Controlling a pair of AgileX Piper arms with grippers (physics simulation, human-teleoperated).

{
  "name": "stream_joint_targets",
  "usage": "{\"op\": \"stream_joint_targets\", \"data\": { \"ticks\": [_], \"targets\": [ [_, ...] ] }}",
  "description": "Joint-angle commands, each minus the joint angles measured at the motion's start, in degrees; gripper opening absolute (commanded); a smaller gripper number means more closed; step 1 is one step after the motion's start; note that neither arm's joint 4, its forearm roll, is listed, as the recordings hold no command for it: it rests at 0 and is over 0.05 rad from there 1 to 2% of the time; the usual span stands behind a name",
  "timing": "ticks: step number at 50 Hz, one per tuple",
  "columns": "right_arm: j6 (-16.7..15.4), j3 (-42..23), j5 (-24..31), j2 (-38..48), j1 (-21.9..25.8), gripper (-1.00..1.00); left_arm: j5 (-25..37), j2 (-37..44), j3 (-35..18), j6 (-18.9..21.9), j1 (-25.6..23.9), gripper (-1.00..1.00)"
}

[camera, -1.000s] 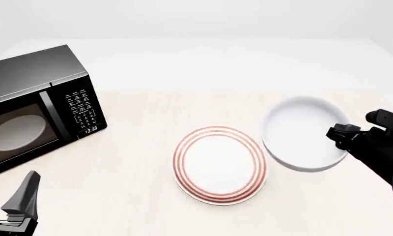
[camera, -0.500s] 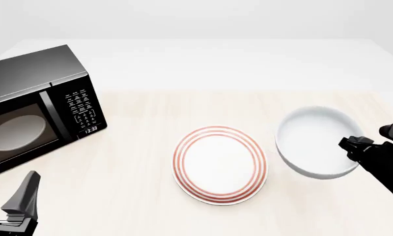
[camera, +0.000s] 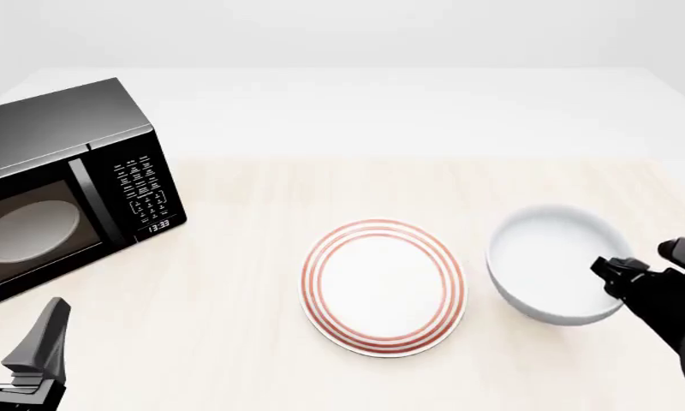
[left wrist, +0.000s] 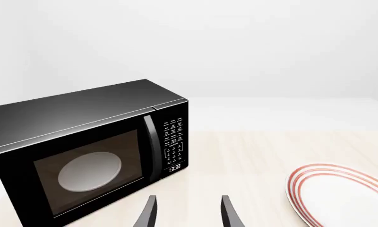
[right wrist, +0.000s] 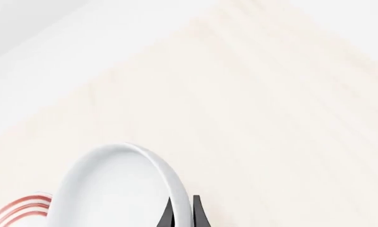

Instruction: Put the white bowl to the right of the plate.

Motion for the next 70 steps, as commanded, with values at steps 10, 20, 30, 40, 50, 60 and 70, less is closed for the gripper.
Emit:
{"op": "stream_joint_targets", "data": {
  "ticks": [10,20,30,40,50,60,70],
  "targets": [
    [-2.95,0.92,-6.17,7.85,-1.08,-1.0,0.0,0.0,0.0,0.0,0.0,1.0],
    [-2.65,1.26,-8.38,10.51,-1.21,-1.0,0.0,0.0,0.0,0.0,0.0,1.0],
    [-2.51,1.25,-10.11,12.91,-1.48,-1.0,0.0,0.0,0.0,0.0,0.0,1.0],
    [-2.44,1.13,-11.5,15.11,-1.59,-1.0,0.0,0.0,0.0,0.0,0.0,1.0],
    [-1.58,1.34,-12.92,16.53,-0.97,-1.0,0.0,0.0,0.0,0.0,0.0,1.0],
    [-1.93,1.56,-11.87,14.62,-2.42,1.0,0.0,0.0,0.0,0.0,0.0,1.0],
    [-2.86,2.8,-3.0,1.19,-2.68,1.0,0.0,0.0,0.0,0.0,0.0,1.0]
  ]
}}
